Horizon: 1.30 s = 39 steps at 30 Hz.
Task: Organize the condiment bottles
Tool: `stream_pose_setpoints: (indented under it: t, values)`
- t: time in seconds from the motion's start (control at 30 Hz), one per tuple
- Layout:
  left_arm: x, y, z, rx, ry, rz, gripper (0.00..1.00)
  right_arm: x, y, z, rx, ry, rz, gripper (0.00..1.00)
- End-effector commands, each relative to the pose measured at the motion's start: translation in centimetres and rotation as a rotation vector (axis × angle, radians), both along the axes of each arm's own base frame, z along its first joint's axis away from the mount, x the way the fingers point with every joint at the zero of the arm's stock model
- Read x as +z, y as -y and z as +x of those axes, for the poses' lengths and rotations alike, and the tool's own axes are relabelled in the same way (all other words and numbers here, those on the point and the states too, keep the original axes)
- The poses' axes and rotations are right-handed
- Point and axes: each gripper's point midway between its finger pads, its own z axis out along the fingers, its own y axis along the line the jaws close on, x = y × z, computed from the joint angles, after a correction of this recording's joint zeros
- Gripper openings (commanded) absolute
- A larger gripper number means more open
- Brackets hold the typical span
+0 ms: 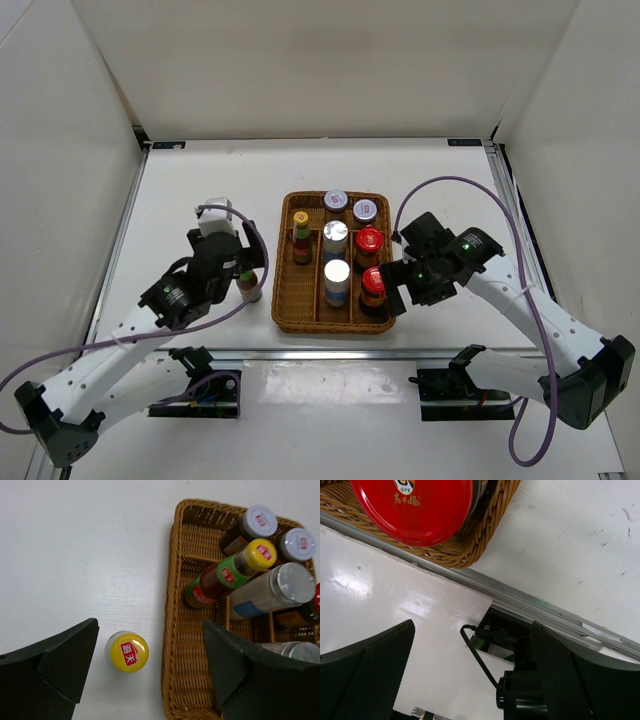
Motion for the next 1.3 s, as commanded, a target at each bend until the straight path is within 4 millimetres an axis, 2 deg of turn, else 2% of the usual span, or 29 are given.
stream_pose_setpoints:
  t: [0.0, 0.2, 0.3, 0.4, 0.53, 0.57, 0.6, 0.7, 0.73, 0.83, 0.87, 0.9, 0.93, 0.97, 1.03, 1.07, 1.1, 1.17, 1.23, 1.27]
  values:
    - [-2.5, 0.3, -0.2, 0.015, -0.053, -0.019, 0.94, -0.1, -0.4, 0.0, 0.016, -0.001, 0.019, 1.0]
    - [-5.8, 0.6, -0.3, 0.023, -0.104, -0.021, 0.89, -0.2, -0.5, 0.0, 0.019, -0.014, 0.02, 1.0]
    - [-6.8, 0.4, -0.3, 0.036, -0.117, -0.012, 0.87, -0.2, -0.5, 0.0, 0.019, -0.014, 0.02, 1.0]
    - [-7.4, 0.2, -0.3, 0.046, -0.126, 0.005, 0.81, -0.2, -0.5, 0.0, 0.019, -0.014, 0.02, 1.0]
    - [-7.2, 0.2, -0.2, 0.053, -0.116, 0.002, 0.58, -0.3, -0.5, 0.0, 0.018, -0.021, 0.015, 1.0]
    - [-7.1, 0.0, -0.1, 0.062, -0.111, 0.006, 0.5, -0.3, -0.5, 0.0, 0.018, -0.021, 0.015, 1.0]
    - [-7.1, 0.0, -0.1, 0.062, -0.111, 0.006, 0.47, -0.3, -0.5, 0.0, 0.018, -0.021, 0.015, 1.0]
    - [-5.6, 0.2, 0.3, 0.07, -0.082, -0.014, 0.42, -0.3, -0.8, -0.2, 0.03, -0.026, 0.021, 1.0]
    - [-4.0, 0.3, 0.6, 0.061, -0.052, -0.027, 0.38, -0.3, -0.8, -0.2, 0.03, -0.026, 0.021, 1.0]
    - [-1.2, 0.4, 1.1, 0.048, 0.002, -0.021, 0.24, -0.3, -0.8, -0.2, 0.03, -0.026, 0.021, 1.0]
    - [0.9, 0.7, 1.5, 0.043, 0.036, -0.04, 0.19, -0.3, -0.8, -0.2, 0.03, -0.026, 0.021, 1.0]
    - [2.2, 0.7, 1.6, 0.031, 0.06, -0.032, 0.11, -0.3, -0.8, -0.2, 0.03, -0.026, 0.021, 1.0]
    - [3.1, 0.9, 1.9, 0.026, 0.071, -0.026, 0.11, -0.3, -0.8, -0.2, 0.03, -0.026, 0.021, 1.0]
    - [5.4, 1.3, 2.2, 0.013, 0.106, -0.049, 0.11, -0.3, -0.8, -0.2, 0.03, -0.026, 0.021, 1.0]
    - [6.7, 1.7, 2.5, -0.011, 0.12, -0.016, 0.11, -0.2, -0.7, -0.3, 0.03, -0.019, 0.027, 1.0]
    - [8.3, 2.0, 2.8, -0.015, 0.142, -0.021, 0.11, -0.2, -0.7, -0.3, 0.03, -0.019, 0.027, 1.0]
    - [9.0, 2.4, 2.8, -0.038, 0.154, -0.002, 0.11, -0.2, -0.7, -0.3, 0.03, -0.019, 0.027, 1.0]
    - [10.9, 4.0, 2.9, -0.08, 0.188, -0.008, 0.11, -0.2, -0.9, -0.4, 0.039, -0.019, 0.027, 1.0]
    - [11.3, 4.6, 2.9, -0.102, 0.195, -0.009, 0.11, -0.2, -0.9, -0.4, 0.04, -0.019, 0.027, 1.0]
    - [11.3, 5.6, 3.0, -0.126, 0.199, -0.018, 0.11, -0.2, -0.9, -0.4, 0.04, -0.019, 0.027, 1.0]
